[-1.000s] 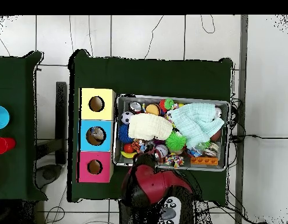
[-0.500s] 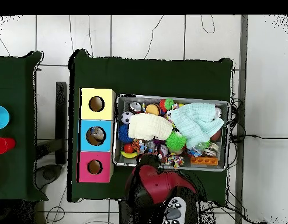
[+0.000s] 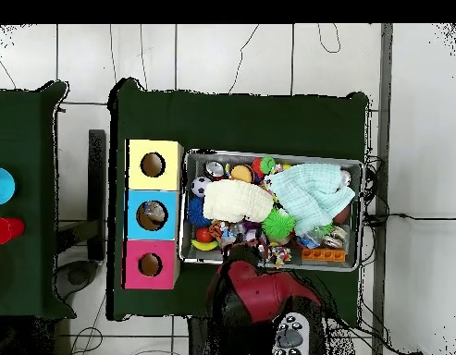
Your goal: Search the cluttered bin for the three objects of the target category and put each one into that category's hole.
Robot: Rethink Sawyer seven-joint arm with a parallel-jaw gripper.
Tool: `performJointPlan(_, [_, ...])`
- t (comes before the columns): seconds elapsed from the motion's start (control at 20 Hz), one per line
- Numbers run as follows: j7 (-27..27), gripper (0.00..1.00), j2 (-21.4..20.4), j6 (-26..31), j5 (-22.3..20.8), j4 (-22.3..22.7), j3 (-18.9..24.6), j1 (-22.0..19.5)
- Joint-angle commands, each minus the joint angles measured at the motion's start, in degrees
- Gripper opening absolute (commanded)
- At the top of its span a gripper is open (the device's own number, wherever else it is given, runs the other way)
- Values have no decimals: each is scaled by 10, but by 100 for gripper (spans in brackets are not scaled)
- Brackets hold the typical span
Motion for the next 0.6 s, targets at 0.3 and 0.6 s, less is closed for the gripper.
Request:
performJointPlan(0.3, [83, 100, 5, 71, 23, 43, 124, -45])
performJointPlan(0.6, [89, 100, 13, 69, 31, 52, 135, -53])
